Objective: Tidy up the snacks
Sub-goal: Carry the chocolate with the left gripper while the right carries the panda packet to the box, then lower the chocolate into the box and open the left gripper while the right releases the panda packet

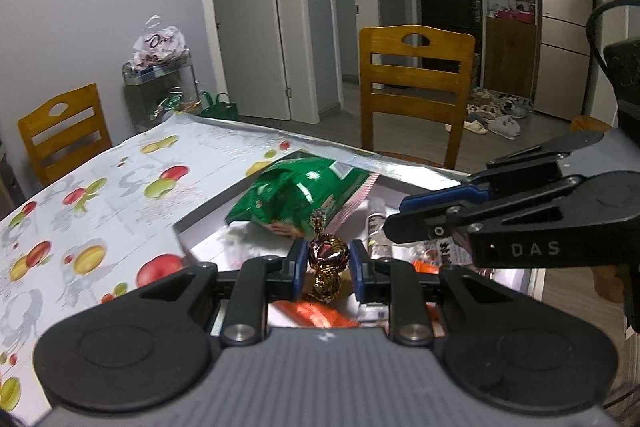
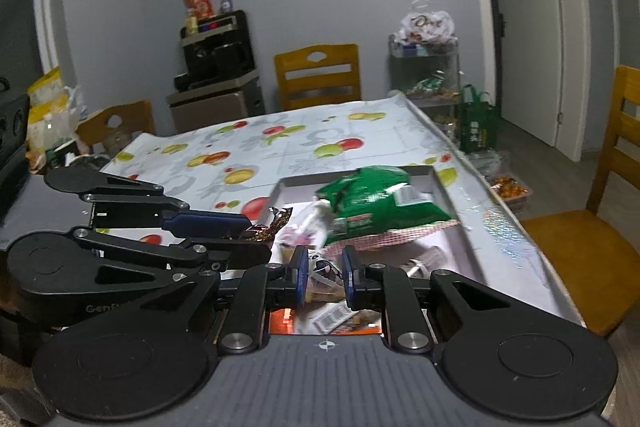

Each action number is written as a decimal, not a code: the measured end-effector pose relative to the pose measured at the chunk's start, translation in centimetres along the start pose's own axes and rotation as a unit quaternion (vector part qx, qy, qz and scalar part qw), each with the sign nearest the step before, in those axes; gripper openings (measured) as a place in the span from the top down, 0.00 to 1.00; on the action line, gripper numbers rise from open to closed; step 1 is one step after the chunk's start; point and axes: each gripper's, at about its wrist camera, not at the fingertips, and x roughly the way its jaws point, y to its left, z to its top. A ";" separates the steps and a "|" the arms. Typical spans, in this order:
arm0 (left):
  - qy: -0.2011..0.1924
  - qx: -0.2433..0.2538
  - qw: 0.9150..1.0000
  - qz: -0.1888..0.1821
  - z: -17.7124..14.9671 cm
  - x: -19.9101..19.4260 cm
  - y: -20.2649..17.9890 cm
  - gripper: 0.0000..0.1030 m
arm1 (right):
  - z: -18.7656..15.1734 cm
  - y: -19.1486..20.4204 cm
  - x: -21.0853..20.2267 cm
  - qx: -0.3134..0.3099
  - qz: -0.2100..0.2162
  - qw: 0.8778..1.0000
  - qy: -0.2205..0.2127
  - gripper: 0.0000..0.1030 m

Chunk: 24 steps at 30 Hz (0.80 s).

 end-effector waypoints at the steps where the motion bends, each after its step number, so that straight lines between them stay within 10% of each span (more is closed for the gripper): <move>1: 0.001 0.001 1.000 -0.002 0.2 0.4 -0.1 0.80 | -0.1 -0.3 0.0 0.002 -0.003 1.000 -0.001 0.81; 24: 0.018 0.048 0.999 -0.014 1.8 4.3 -2.2 0.80 | -0.3 -4.1 0.5 0.035 -0.037 0.999 -0.005 0.89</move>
